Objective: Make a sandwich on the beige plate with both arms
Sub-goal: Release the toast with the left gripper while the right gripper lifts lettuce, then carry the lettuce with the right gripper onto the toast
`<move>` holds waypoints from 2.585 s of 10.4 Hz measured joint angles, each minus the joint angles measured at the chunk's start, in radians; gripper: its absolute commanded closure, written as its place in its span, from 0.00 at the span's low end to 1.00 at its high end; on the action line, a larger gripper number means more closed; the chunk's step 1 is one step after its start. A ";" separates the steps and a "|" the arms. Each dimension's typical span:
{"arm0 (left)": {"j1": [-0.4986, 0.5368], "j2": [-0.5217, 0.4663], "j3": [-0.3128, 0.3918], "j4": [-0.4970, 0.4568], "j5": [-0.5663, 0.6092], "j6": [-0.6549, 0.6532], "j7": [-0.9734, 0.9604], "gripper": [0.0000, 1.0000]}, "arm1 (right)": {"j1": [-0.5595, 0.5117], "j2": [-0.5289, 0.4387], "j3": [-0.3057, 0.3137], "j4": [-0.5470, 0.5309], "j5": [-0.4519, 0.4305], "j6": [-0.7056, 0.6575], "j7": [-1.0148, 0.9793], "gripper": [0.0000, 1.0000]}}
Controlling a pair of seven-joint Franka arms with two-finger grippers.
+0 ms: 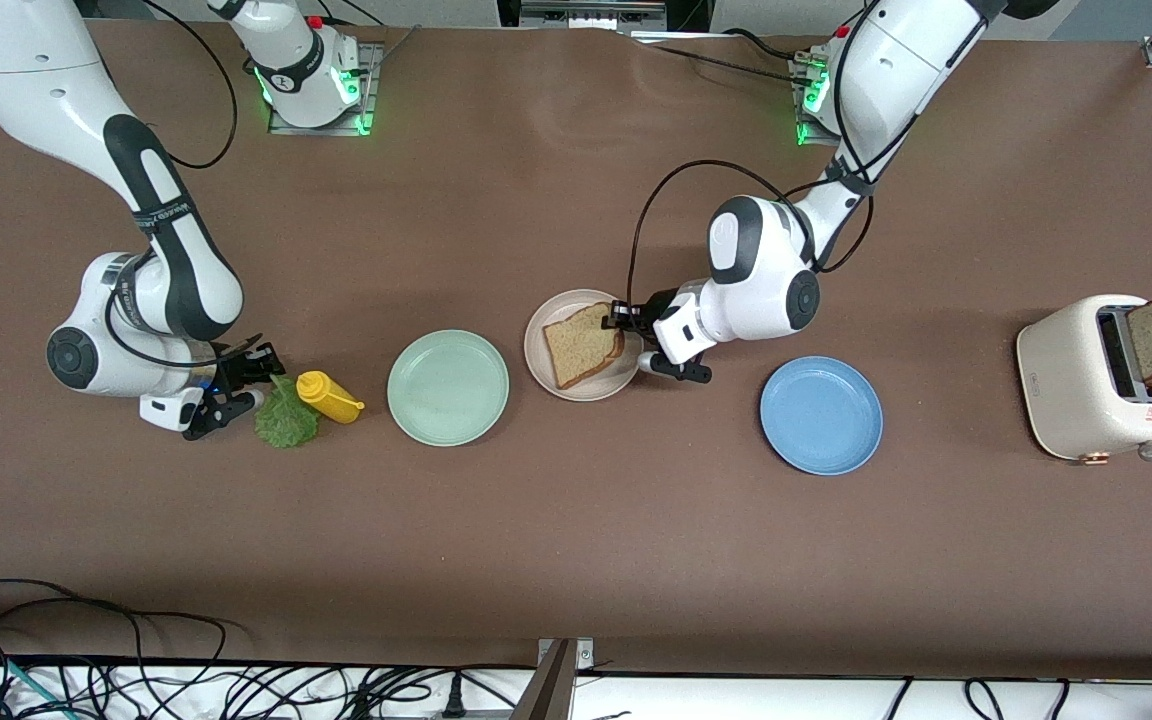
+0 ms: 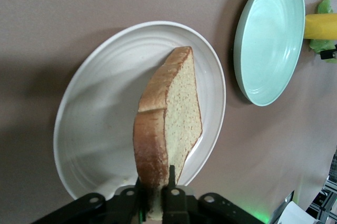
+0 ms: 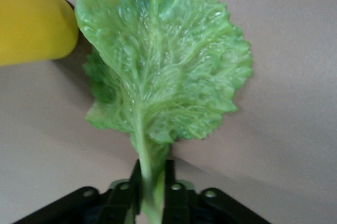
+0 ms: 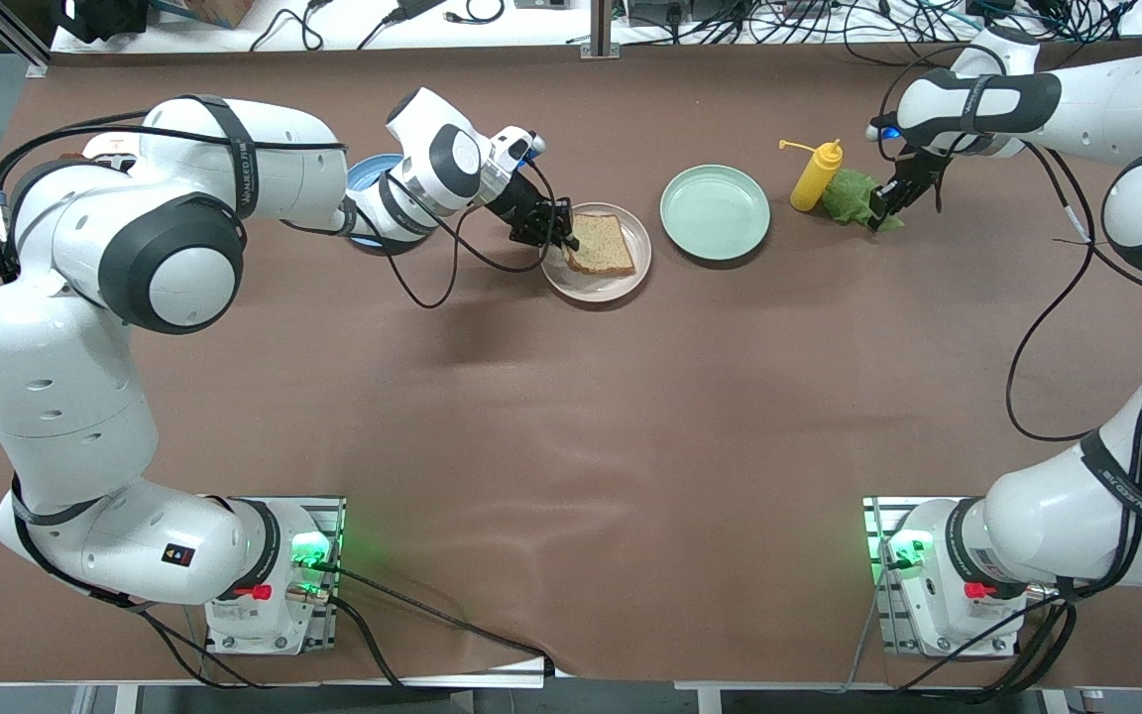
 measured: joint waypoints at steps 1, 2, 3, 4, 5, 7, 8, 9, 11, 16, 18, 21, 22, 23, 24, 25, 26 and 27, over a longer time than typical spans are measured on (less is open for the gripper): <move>0.008 0.000 0.004 0.006 0.000 0.004 -0.001 0.00 | -0.001 -0.002 0.000 0.018 0.000 -0.016 0.000 1.00; 0.018 0.000 0.006 0.016 0.000 0.005 -0.002 0.00 | -0.004 -0.004 -0.002 0.049 0.000 -0.061 0.000 1.00; 0.034 -0.001 0.007 0.025 0.000 0.005 -0.003 0.00 | -0.006 -0.007 -0.007 0.096 0.000 -0.125 -0.001 1.00; 0.055 -0.003 0.007 0.030 0.000 0.000 -0.003 0.00 | -0.010 -0.012 -0.013 0.148 0.000 -0.194 -0.002 1.00; 0.076 -0.007 0.008 0.033 0.000 -0.014 -0.002 0.00 | -0.015 -0.020 -0.022 0.197 0.000 -0.262 -0.004 1.00; 0.123 -0.013 0.010 0.034 0.015 -0.048 0.000 0.00 | -0.020 -0.037 -0.046 0.279 0.000 -0.356 -0.005 1.00; 0.149 -0.016 0.012 0.035 0.057 -0.068 -0.001 0.00 | -0.022 -0.050 -0.049 0.318 0.000 -0.400 -0.005 1.00; 0.176 -0.025 0.016 0.037 0.115 -0.097 -0.003 0.00 | -0.022 -0.069 -0.049 0.354 0.000 -0.451 0.003 1.00; 0.217 -0.052 0.039 0.061 0.240 -0.185 -0.040 0.00 | -0.019 -0.123 -0.045 0.391 0.000 -0.516 0.071 1.00; 0.231 -0.114 0.173 0.260 0.631 -0.590 -0.164 0.00 | -0.003 -0.225 0.163 0.396 0.004 -0.571 0.485 1.00; 0.236 -0.145 0.213 0.363 0.655 -0.700 -0.258 0.00 | 0.012 -0.237 0.307 0.396 -0.028 -0.559 0.725 1.00; 0.237 -0.189 0.224 0.451 0.804 -0.727 -0.355 0.00 | 0.135 -0.223 0.368 0.387 -0.061 -0.451 1.012 1.00; 0.237 -0.208 0.225 0.457 0.814 -0.732 -0.363 0.00 | 0.198 -0.200 0.370 0.383 -0.086 -0.397 1.104 1.00; 0.237 -0.227 0.226 0.459 0.815 -0.747 -0.366 0.00 | 0.261 -0.167 0.370 0.379 -0.123 -0.339 1.194 1.00; 0.237 -0.250 0.227 0.463 0.816 -0.790 -0.368 0.00 | 0.319 -0.126 0.371 0.376 -0.157 -0.279 1.269 1.00; 0.237 -0.283 0.227 0.467 0.816 -0.833 -0.369 0.00 | 0.367 -0.080 0.370 0.374 -0.189 -0.217 1.330 1.00; 0.237 -0.326 0.226 0.469 0.818 -0.852 -0.369 0.00 | 0.400 -0.038 0.369 0.373 -0.215 -0.170 1.369 1.00; 0.233 -0.366 0.221 0.469 0.835 -0.862 -0.369 0.00 | 0.419 -0.002 0.368 0.374 -0.229 -0.135 1.382 1.00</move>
